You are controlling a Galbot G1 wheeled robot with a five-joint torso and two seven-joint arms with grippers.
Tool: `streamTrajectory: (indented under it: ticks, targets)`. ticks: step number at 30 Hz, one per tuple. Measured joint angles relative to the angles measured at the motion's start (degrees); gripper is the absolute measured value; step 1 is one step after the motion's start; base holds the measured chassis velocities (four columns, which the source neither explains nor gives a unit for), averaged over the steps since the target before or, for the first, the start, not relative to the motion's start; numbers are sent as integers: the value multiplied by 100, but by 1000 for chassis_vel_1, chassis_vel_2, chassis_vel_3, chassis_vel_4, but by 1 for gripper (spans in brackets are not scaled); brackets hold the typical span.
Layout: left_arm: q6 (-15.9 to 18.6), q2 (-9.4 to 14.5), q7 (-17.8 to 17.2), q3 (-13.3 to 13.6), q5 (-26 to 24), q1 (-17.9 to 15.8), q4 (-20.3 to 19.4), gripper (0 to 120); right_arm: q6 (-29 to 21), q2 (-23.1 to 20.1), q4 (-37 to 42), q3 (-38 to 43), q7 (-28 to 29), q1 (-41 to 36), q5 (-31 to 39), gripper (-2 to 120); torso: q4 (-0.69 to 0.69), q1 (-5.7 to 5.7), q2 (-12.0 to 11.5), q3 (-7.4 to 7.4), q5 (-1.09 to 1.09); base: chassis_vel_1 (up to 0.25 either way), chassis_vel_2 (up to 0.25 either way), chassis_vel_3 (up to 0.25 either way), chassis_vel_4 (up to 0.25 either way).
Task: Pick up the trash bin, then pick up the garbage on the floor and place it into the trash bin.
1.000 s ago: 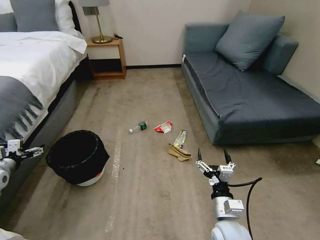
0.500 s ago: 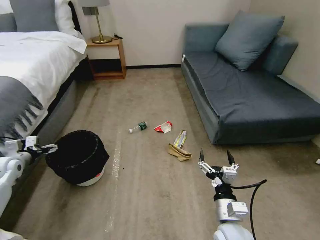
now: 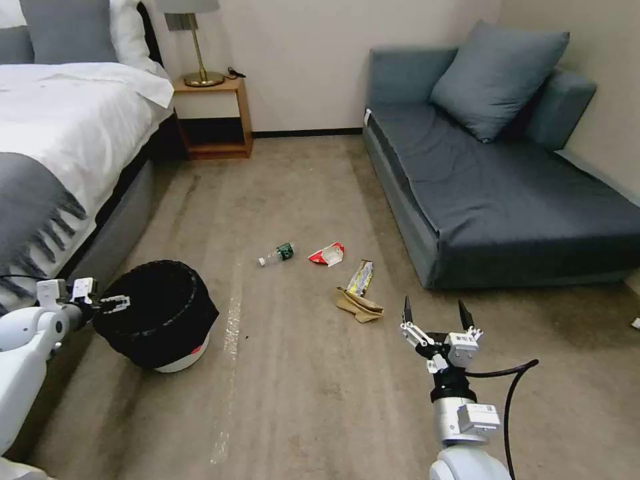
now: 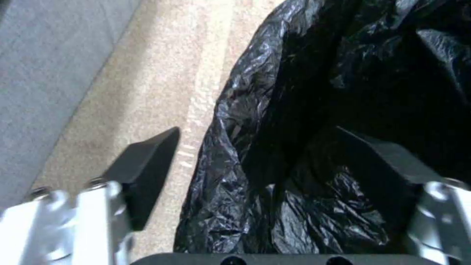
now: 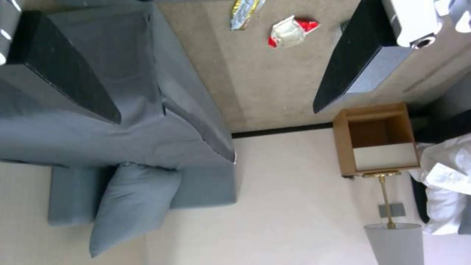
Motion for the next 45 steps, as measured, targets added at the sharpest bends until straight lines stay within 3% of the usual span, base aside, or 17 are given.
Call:
streamTrajectory:
  ticks: [16, 22, 26, 27, 30, 31, 35, 38, 39, 40, 45]
  targets:
    - [15, -76, -24, -43, 164, 39, 23, 16, -7, -5, -68, -2, 16, 80, -21, 100, 2, 0, 0, -1, 3, 0, 0, 0, 0]
    - [-9, -84, -134, -185, 118, 243, -240, 7, -12, -6, -76, -10, 18, 95, -15, 100, 2, 0, 0, -1, 2, 0, 0, 0, 0]
    - [34, -63, -359, -606, 125, 740, -930, 5, -12, -21, -108, -7, 38, 110, 5, 100, -3, 0, 0, 0, -6, 0, 0, 0, 0]
    - [34, -63, -359, -606, 125, 740, -930, 5, -12, -21, -108, -7, 38, 110, 5, 100, -3, 0, 0, 0, -6, 0, 0, 0, 0]
    - [212, -36, -534, -975, 203, 1230, -1739, 4, -8, -20, -133, -7, 48, 145, 23, 100, 2, 0, 0, 0, 0, 0, 0, 0, 0]
    - [212, -36, -534, -975, 203, 1230, -1739, 4, -8, -20, -133, -7, 48, 145, 23, 100, 2, 0, 0, 0, 0, 0, 0, 0, 0]
    - [519, -144, -707, -1141, 276, 1808, -2807, 4, -3, -12, -162, -20, 55, 193, 55, 100, -3, 0, 0, 0, 0, 0, 0, 0, 0]
    - [572, -165, -747, -1193, 308, 1963, -3022, 3, -2, -13, -172, -21, 56, 207, 69, 100, -4, 0, 0, 0, 2, 0, 0, 0, 0]
    - [690, -237, -829, -1393, 437, 2347, -3486, 3, 0, -25, -191, -21, 58, 244, 110, 100, -2, 0, 0, 0, -2, 0, 0, 0, 0]
    - [690, -237, -829, -1393, 437, 2347, -3486, 3, 0, -25, -191, -21, 58, 244, 110, 100, -2, 0, 0, 0, -2, 0, 0, 0, 0]
    - [898, -585, -859, -2141, 1304, 3196, -4332, 3, 4, -98, -342, -75, -14, 447, 236, 100, 0, 0, 0, 0, -1, 0, 0, 0, 0]
